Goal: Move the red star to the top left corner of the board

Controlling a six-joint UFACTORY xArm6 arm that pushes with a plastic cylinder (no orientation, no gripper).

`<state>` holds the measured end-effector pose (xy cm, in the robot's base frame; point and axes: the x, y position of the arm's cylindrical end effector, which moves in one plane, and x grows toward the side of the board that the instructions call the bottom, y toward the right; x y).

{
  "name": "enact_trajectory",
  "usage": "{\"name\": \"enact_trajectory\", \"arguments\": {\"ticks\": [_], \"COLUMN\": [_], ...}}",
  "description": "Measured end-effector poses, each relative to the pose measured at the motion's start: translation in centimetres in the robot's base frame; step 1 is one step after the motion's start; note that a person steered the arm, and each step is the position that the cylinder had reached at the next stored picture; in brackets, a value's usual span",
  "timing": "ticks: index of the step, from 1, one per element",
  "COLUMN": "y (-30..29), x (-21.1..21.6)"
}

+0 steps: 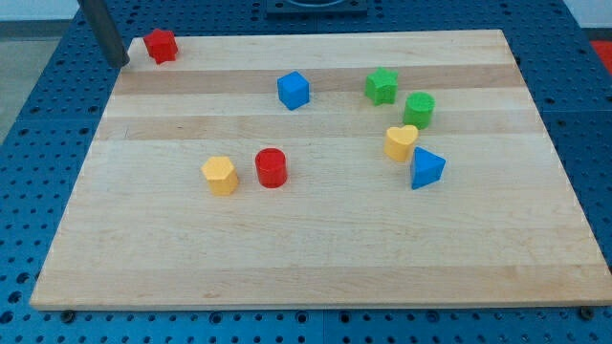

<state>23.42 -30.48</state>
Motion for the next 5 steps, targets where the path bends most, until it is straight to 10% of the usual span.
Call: {"name": "enact_trajectory", "arguments": {"ticks": [5], "y": [3.1], "x": [-4.3]}}
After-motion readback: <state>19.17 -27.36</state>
